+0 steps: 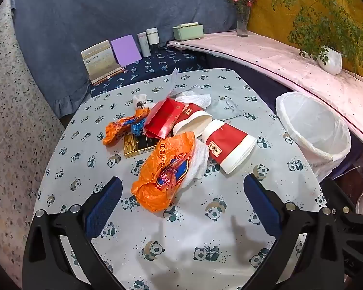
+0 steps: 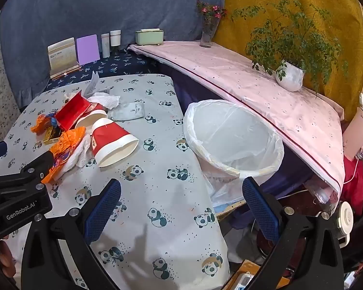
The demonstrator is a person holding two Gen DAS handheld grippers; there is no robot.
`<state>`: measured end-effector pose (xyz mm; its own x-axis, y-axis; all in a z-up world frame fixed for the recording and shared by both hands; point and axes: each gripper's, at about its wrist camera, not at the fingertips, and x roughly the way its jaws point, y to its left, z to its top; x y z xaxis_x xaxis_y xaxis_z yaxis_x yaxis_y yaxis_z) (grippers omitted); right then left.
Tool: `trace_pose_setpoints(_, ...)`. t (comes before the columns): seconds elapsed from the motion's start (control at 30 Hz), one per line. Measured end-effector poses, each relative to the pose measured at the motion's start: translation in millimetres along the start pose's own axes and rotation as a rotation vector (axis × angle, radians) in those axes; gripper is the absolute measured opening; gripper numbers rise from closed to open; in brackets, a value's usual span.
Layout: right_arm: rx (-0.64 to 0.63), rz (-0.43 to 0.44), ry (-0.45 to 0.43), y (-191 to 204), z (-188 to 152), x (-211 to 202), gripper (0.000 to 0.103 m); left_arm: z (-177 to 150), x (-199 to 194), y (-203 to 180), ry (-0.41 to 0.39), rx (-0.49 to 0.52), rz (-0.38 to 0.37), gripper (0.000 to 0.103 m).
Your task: Collect trash
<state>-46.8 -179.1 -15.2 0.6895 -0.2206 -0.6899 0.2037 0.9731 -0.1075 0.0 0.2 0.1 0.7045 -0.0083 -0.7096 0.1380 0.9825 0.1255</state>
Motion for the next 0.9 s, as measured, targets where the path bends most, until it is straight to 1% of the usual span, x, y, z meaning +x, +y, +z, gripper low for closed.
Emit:
trace_pose_setpoints(0.27, 0.012, -0.008, -0.003, -0.1, -1.2, 1.0, 0.096, -4.4, -1.0, 1.5, -0.006, -0.012, -0.012, 0.096)
trace_pose_setpoints(0.33, -0.004, -0.011, 0.001, 1.4, 0.6, 0.7, 0.096, -3.6, -1.1, 1.5, -0.007, -0.010, -0.015, 0.096)
trace_pose_setpoints(0.67, 0.001, -0.017, -0.006, 0.5, -2.8, 1.2, 0.096, -2.8, -0.6, 0.5, 0.007, -0.013, -0.038, 0.096)
trace_pose_setpoints(0.9, 0.001, -0.017, -0.007, -0.1, -2.7, 0.5, 0.096, -3.8, -3.1, -0.8, 0.000, -0.008, -0.036, 0.096)
